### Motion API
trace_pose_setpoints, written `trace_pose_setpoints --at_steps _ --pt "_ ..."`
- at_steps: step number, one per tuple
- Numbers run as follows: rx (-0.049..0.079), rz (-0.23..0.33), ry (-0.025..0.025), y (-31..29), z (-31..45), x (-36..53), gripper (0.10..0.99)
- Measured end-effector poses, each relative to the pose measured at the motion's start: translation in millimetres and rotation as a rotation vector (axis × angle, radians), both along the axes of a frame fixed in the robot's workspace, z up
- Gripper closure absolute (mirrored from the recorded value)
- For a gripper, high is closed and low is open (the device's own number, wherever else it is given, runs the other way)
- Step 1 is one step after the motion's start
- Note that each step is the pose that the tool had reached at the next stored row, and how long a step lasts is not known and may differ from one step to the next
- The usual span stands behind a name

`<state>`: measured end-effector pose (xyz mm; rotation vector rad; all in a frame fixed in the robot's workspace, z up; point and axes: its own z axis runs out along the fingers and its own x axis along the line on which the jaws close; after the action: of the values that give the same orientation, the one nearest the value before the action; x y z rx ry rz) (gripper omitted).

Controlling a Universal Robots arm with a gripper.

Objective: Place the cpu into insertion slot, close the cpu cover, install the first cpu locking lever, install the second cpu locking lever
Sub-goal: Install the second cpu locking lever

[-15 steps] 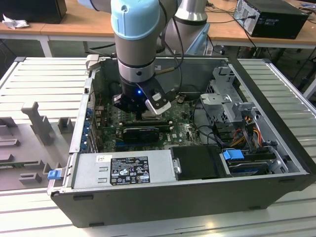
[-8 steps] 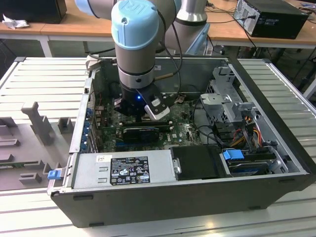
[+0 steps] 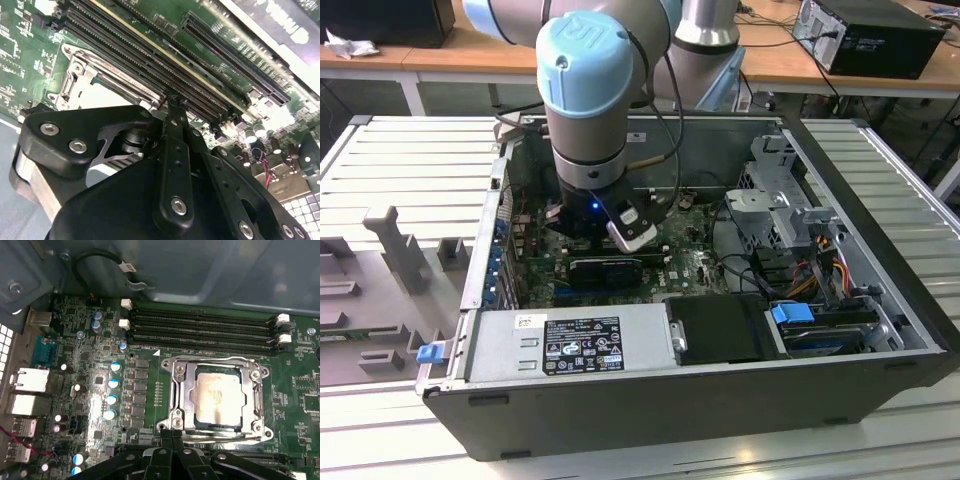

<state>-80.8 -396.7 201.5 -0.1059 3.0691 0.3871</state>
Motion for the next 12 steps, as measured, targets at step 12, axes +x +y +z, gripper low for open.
trace_pose_setpoints --at_steps 12 --pt "0.065 0.000 -0.0022 0.0 -6.1 -6.9 0.980"
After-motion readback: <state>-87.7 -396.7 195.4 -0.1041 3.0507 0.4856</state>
